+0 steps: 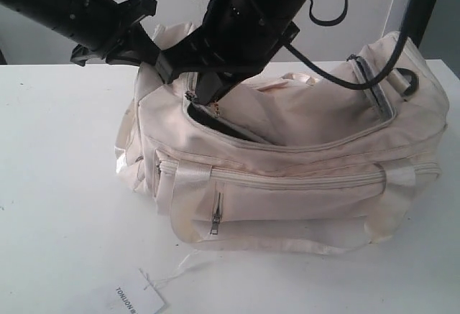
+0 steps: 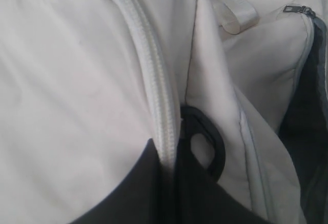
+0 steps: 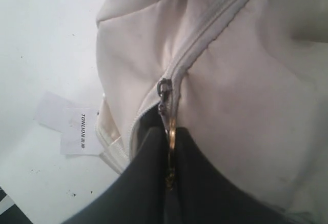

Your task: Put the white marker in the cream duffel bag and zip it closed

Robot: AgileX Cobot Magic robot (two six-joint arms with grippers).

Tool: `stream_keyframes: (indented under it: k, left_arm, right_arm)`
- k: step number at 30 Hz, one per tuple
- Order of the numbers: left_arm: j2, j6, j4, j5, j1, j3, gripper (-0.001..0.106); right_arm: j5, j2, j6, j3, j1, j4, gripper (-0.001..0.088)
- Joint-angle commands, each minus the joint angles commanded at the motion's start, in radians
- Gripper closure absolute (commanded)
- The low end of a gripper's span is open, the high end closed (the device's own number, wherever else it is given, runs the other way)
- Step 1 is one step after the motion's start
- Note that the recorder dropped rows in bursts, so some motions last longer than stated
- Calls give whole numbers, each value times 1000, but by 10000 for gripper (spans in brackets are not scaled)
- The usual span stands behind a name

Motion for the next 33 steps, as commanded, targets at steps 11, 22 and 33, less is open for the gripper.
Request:
stream_keyframes:
  k: [11,22,33]
  left_arm:
    - [0,0,16,0,0,0,1053]
    - [0,0,16,-2,0,0,1053]
    - [0,0,18,-2,0,0,1053]
  right_arm:
    - [0,0,0,0,0,116,868]
    - [0,-28,0,105,0,116,868]
    - [0,-67,0,166,0,54,868]
